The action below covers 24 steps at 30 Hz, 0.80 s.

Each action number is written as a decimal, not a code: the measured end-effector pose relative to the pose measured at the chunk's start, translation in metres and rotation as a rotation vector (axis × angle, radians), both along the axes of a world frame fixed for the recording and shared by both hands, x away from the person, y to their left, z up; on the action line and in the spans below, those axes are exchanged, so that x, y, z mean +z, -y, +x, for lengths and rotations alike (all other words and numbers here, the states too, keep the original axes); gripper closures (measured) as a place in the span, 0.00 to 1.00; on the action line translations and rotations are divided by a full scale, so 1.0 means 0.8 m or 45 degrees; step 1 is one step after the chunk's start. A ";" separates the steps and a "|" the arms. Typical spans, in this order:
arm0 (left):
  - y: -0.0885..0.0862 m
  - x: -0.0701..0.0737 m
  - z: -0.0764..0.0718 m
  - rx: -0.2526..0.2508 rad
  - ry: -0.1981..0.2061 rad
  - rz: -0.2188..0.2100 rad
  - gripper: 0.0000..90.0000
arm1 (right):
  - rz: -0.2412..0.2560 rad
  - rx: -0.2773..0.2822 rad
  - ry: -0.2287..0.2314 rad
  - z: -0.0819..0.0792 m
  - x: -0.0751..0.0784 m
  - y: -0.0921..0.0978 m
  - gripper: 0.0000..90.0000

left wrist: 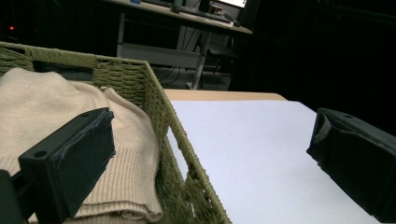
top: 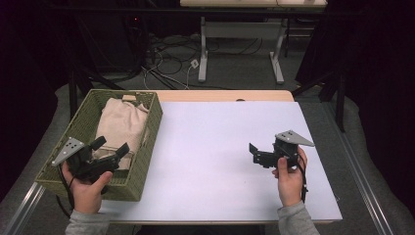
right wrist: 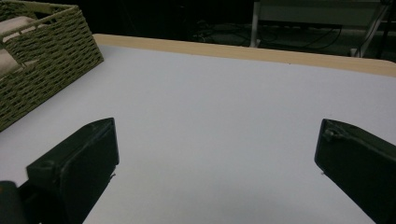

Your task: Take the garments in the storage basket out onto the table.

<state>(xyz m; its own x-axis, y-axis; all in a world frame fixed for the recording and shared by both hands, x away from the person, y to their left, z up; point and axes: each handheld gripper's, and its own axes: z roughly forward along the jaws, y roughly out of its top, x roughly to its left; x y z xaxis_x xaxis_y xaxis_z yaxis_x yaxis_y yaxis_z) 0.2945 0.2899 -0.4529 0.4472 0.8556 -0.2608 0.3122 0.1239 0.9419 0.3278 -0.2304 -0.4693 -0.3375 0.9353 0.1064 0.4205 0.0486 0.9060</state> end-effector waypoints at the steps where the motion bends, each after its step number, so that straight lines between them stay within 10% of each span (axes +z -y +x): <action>1: -0.001 0.000 0.000 0.000 -0.004 -0.004 0.00 | -0.002 0.000 0.002 0.000 0.000 0.002 0.00; 24: -0.003 0.071 0.052 0.069 -0.126 0.002 0.00 | 0.036 -0.009 -0.019 0.003 -0.001 0.010 0.00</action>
<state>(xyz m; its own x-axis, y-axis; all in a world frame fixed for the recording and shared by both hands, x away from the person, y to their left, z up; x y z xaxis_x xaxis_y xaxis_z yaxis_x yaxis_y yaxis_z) 0.3357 0.2926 -0.3957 0.3725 0.8781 -0.3001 0.3970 0.1415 0.9069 0.3299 -0.2382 -0.4701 -0.3292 0.9342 0.1376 0.4345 0.0205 0.9005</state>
